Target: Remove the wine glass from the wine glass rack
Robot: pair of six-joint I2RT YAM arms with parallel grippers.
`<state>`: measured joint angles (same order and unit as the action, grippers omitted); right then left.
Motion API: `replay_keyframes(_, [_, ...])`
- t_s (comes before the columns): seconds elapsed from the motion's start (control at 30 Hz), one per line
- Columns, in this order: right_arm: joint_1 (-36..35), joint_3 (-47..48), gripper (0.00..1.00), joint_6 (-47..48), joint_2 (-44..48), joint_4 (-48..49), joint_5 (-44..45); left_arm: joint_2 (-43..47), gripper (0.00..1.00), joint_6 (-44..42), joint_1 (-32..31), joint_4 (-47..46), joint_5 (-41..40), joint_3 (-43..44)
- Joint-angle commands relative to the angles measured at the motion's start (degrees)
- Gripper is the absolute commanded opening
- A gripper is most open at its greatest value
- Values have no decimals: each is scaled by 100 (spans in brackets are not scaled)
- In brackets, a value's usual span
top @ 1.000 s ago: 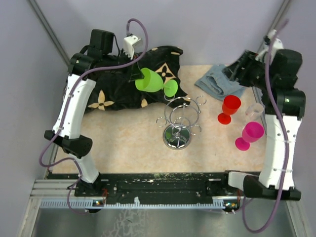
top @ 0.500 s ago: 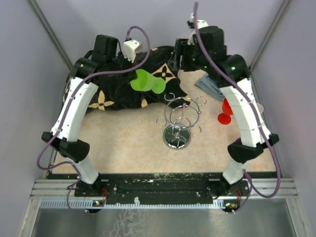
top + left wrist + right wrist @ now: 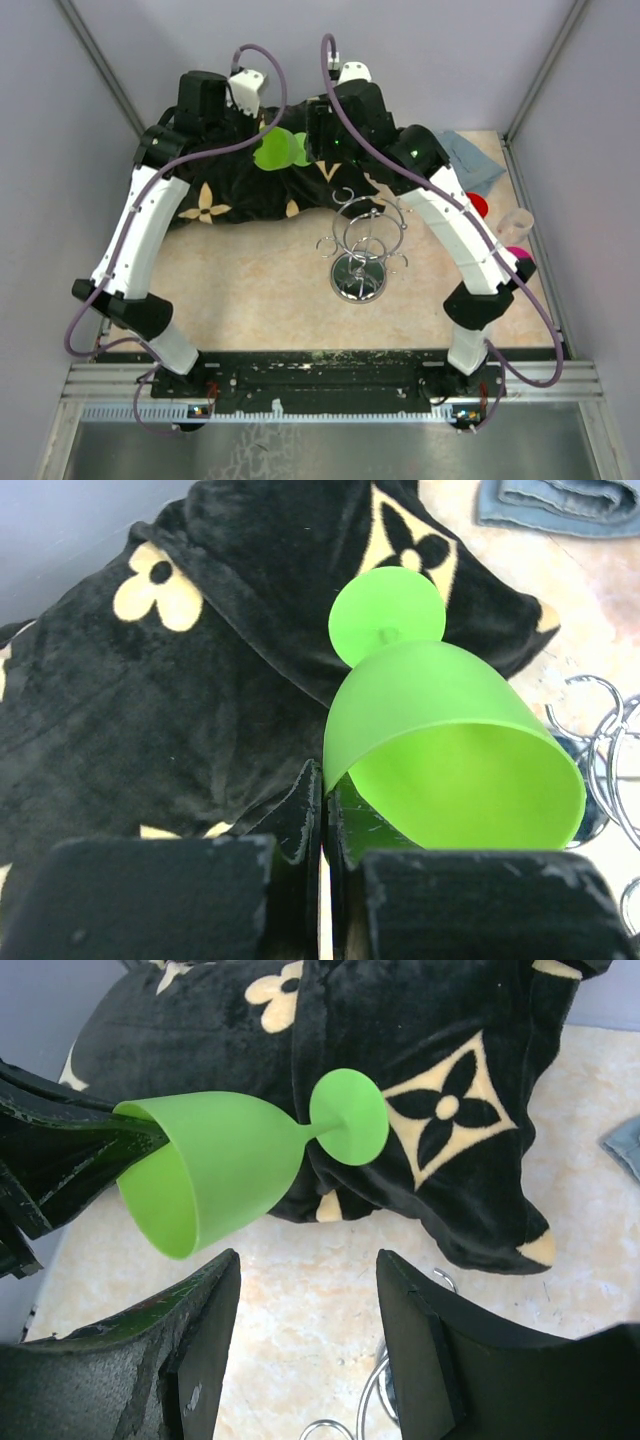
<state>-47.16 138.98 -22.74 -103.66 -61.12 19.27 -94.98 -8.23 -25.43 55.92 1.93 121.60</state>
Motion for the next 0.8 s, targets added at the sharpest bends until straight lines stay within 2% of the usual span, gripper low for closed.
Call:
replay_keyframes(0.0, [-88,-258,57,-334,335,706,468,176,0,575,100,-521,-596,-180])
replay_keyframes(0.13, [-181,-375,57,-433,270,968,511,271,0,971,162,-763,-925,-425])
replay_keyframes(0.37, [-338,315,57,-416,-197,1066,483,353,0,1225,184,-916,-1584,-461])
replay_keyframes(0.77, [-523,546,57,-163,-781,1594,644,485,0,1540,179,-1108,-1649,-537])
